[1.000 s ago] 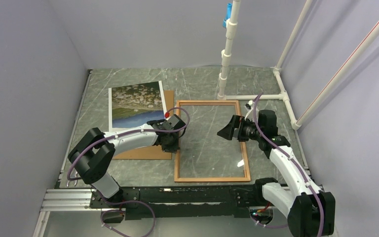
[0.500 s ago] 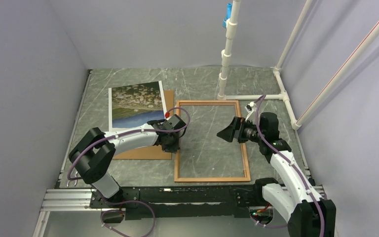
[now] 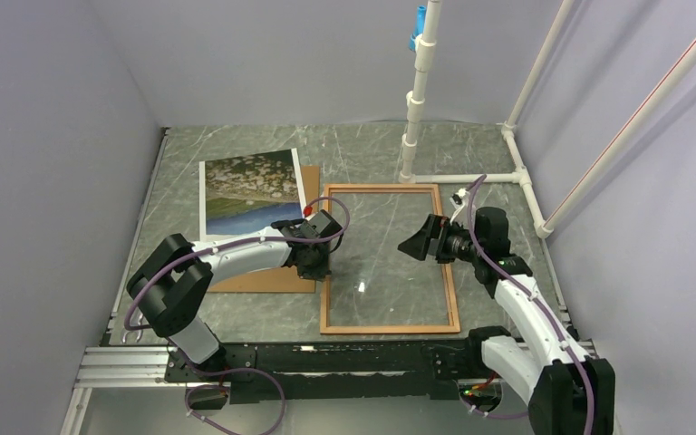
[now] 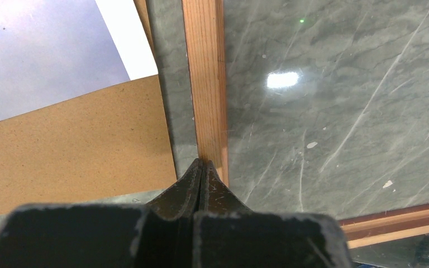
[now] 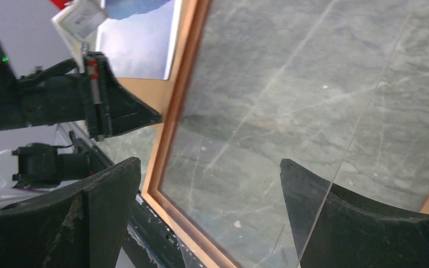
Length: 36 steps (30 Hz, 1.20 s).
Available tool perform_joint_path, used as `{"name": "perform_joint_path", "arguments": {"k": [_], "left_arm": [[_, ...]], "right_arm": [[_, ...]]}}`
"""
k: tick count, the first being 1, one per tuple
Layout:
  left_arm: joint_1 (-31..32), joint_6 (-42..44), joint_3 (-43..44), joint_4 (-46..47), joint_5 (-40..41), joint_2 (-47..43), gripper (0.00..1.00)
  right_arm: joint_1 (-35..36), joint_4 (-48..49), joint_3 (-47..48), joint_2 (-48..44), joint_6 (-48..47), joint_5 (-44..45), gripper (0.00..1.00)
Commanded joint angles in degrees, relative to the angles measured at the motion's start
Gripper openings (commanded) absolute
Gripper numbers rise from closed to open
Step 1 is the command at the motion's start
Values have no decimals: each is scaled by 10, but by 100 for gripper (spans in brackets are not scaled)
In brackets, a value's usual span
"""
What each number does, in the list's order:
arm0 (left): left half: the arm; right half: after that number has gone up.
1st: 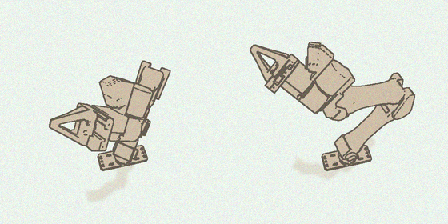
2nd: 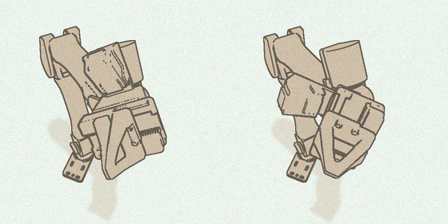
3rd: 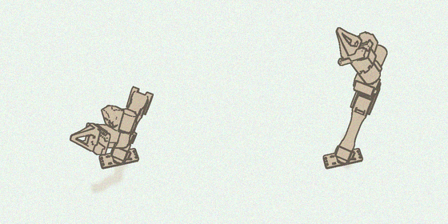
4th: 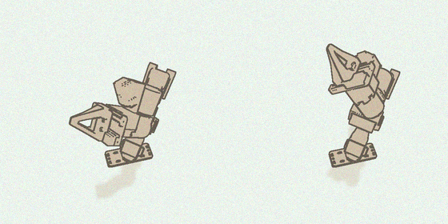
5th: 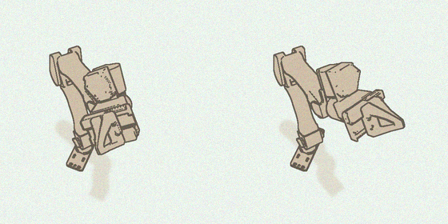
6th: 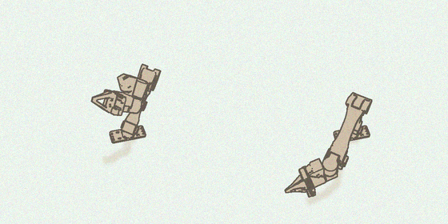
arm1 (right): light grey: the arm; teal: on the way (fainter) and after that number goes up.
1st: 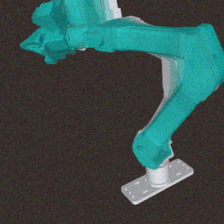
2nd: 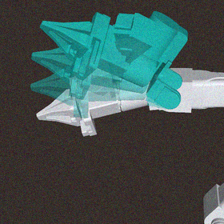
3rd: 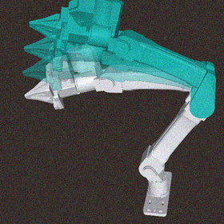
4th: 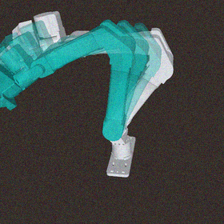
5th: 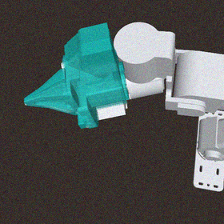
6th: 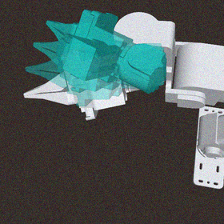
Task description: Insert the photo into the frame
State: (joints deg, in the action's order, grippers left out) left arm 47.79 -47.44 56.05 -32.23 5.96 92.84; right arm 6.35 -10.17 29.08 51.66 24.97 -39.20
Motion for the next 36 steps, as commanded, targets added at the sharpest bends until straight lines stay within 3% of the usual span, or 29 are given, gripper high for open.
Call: {"name": "perform_joint_path", "arguments": {"k": [1,16,36], "left_arm": [[-2,21,-26,-69,59,36,0],[-1,21,-27,-69,58,37,0],[-1,19,-26,-72,61,38,0]], "right_arm": [[2,-20,19,11,-12,48,99],[2,-76,55,110,-24,155,100],[2,-125,59,132,1,280,100]]}}
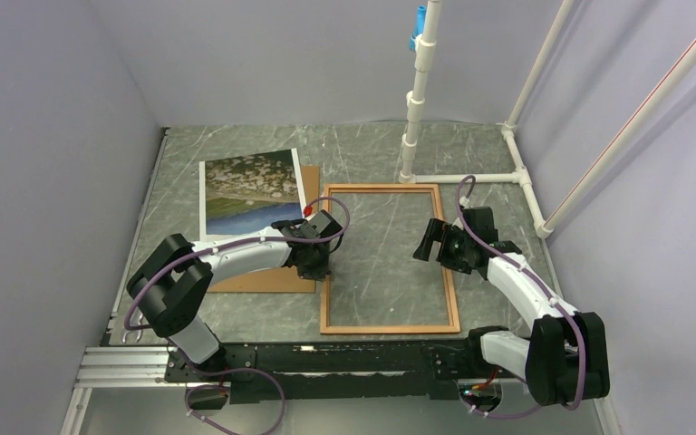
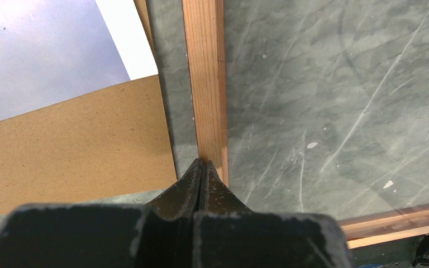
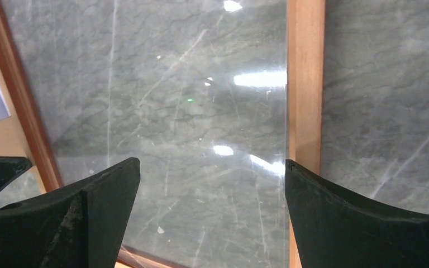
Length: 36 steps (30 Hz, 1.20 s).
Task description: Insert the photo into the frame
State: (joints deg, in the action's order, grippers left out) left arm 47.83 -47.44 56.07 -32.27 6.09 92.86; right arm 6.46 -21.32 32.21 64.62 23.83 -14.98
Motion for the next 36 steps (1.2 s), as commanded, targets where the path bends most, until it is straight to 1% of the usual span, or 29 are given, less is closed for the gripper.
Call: {"name": "perform_joint_path", "arguments": {"k": [1,10,22,25,28,29,30,32,36], "left_arm": [[-1,19,-26,-72,60,38,0],[-1,19,-23,-70,58,41,0],[9,24,-4,-50,41,69,1],[11,23,1,-46,36,78,11],[12,23,5,-42,30,83,30],[13,23,6,-42,30,83,36],[13,23,5,-42,30,82,39],[14,22,3,-40,31,80,40],[14,21,-3,-22,21,77,39]], "right_arm": [[1,-16,29,2,14,43,100],[2,-29,35,-10,20,68,100],[2,-35,51,-23,23,30,100],[2,-41,54,-31,23,23,100],[2,-41,55,-36,23,15,100],[2,-40,54,-37,24,13,100],[2,-40,52,-38,24,11,100],[2,-37,50,-37,25,9,100],[2,-32,46,-33,26,0,100]]}}
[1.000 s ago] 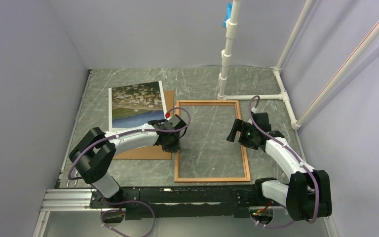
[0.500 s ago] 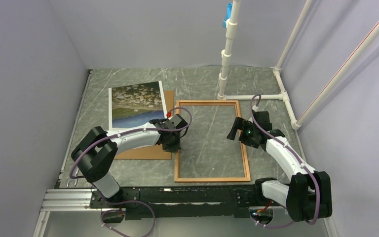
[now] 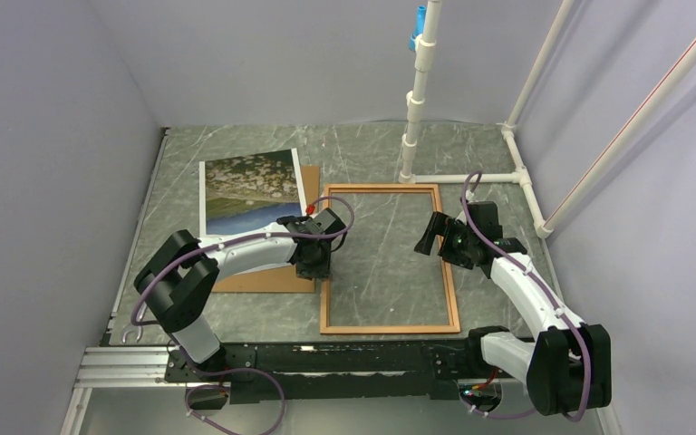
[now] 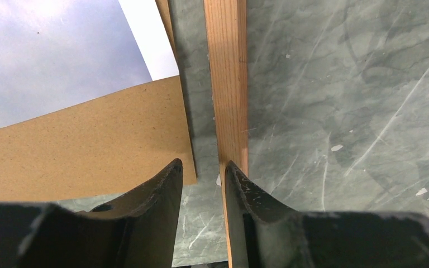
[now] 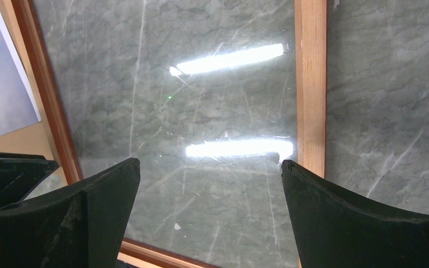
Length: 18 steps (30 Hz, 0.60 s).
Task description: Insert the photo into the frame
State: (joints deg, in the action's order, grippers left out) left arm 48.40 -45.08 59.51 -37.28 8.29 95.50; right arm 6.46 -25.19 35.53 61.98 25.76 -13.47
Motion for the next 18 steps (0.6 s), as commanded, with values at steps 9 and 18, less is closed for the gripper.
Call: {"name": "perform_joint_path", "arguments": {"k": [9,18], "left_arm": [[7,-4,-54,54,-21,23,40],[-3,-12,-89,100,-40,-25,60]], "right_arm": [[2,9,7,-12,7,-19,100],[2,11,5,-11,7,-27,100]]}}
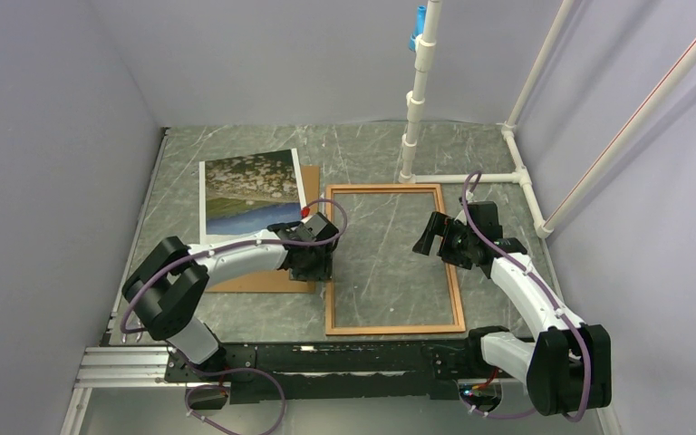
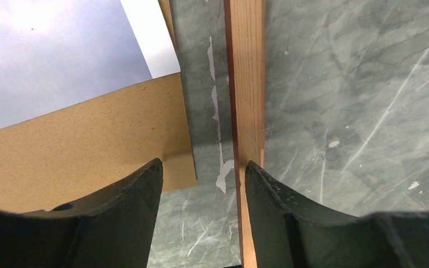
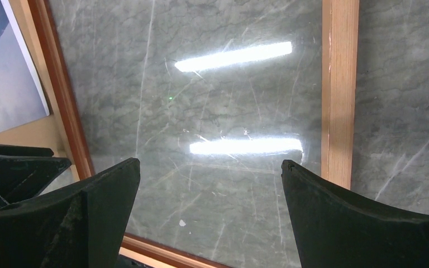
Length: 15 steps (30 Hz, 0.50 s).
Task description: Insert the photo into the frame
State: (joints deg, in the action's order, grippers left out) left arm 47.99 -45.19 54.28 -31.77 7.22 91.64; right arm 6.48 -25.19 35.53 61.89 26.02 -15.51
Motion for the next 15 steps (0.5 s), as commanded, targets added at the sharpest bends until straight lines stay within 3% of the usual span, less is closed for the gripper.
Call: {"name": "perform_joint_path", "arguments": {"k": [1,9,15], "left_arm": [[1,-11,-40,52,-34,11,60],[0,-18,-40,60,-34,13,55],[-1,-15,-49,45,-8,-45,59]], "right_arm": [[2,12,5,-11,4,-8,100],[2,16,0,-11,6,-17,100],[3,20,-2,-16,9,-29,100]]}}
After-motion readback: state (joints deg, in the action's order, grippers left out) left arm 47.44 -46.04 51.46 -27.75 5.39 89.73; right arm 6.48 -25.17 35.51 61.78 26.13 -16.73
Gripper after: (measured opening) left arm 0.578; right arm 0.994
